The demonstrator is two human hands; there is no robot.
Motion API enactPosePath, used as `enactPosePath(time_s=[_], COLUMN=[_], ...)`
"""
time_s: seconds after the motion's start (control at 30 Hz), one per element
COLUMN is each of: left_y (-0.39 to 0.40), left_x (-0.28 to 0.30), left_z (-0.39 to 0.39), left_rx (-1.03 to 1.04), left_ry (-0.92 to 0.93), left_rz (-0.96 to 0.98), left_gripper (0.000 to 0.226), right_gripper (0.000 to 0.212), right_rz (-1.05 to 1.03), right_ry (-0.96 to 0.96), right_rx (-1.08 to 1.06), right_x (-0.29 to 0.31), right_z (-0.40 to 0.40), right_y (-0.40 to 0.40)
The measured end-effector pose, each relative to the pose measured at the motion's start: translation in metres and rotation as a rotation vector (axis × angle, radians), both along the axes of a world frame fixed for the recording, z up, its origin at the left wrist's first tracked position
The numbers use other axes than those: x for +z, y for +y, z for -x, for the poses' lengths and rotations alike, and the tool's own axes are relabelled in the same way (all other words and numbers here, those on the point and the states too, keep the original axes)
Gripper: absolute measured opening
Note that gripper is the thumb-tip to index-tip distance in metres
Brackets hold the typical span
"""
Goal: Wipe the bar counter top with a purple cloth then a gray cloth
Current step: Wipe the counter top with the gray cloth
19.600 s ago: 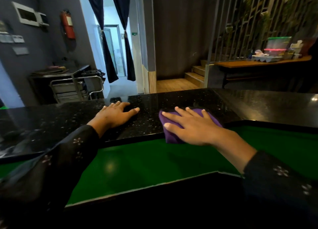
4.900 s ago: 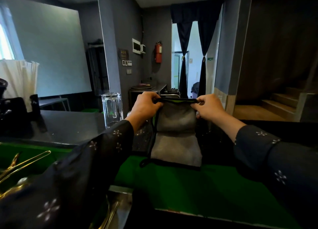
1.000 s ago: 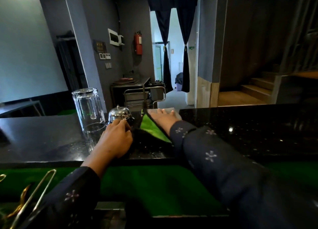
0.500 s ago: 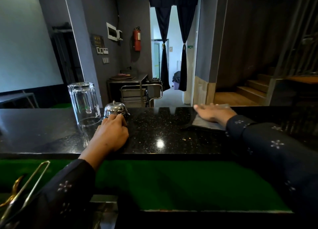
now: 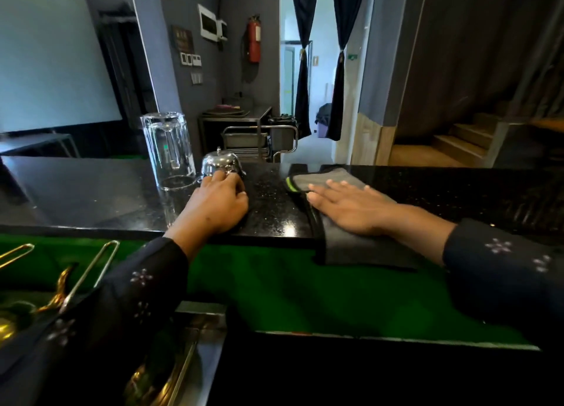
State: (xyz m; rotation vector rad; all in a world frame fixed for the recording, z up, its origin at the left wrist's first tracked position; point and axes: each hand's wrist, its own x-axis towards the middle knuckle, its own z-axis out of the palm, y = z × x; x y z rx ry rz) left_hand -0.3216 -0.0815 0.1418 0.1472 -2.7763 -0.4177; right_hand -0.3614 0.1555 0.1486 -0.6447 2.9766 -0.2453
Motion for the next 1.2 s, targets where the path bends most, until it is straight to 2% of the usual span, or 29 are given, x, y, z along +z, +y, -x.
enactPosePath(time_s=[0.2, 0.3, 0.4, 0.53, 0.6, 0.67, 0.8, 0.9, 0.97, 1.07, 1.2], left_y=[0.002, 0.003, 0.006, 0.009, 0.010, 0.010, 0.009, 0.006, 0.004, 0.006, 0.007], left_x=[0.009, 0.010, 0.005, -0.004, -0.003, -0.001, -0.002, -0.003, -0.005, -0.007, -0.003], left_z=[-0.012, -0.017, -0.021, -0.024, -0.023, -0.022, -0.022, -0.021, -0.019, -0.016, -0.015], left_rx=[-0.052, -0.117, -0.189, -0.179, -0.170, -0.171, -0.167, -0.189, -0.190, -0.184, -0.183], left_ry=[-0.008, -0.066, -0.230, -0.266, -0.261, -0.264, -0.264, -0.269, -0.260, -0.248, -0.265], left_rz=[-0.019, -0.018, 0.096, 0.180, 0.179, 0.173, 0.189, 0.194, 0.194, 0.209, 0.192], left_gripper=[0.033, 0.050, 0.065, 0.066, 0.065, 0.065, 0.065, 0.066, 0.066, 0.065, 0.064], right_gripper=[0.077, 0.073, 0.074, 0.075, 0.071, 0.077, 0.073, 0.063, 0.063, 0.062, 0.069], right_rz=[-0.017, -0.040, -0.058, -0.071, -0.084, -0.064, -0.035, -0.034, -0.047, -0.076, -0.036], right_ry=[0.006, 0.035, 0.025, -0.009, 0.011, 0.003, 0.031, 0.039, 0.030, 0.001, 0.043], right_rx=[-0.164, -0.020, 0.068, -0.104, -0.216, -0.275, -0.073, 0.067, 0.021, -0.159, -0.292], right_x=[0.001, -0.003, 0.000, 0.005, 0.004, 0.002, -0.006, -0.006, -0.005, 0.000, 0.001], right_z=[0.023, -0.009, -0.029, 0.005, 0.029, 0.043, 0.013, -0.024, -0.025, 0.004, 0.037], right_y=[-0.030, -0.021, 0.016, 0.053, 0.045, 0.021, -0.042, -0.024, 0.011, 0.047, 0.024])
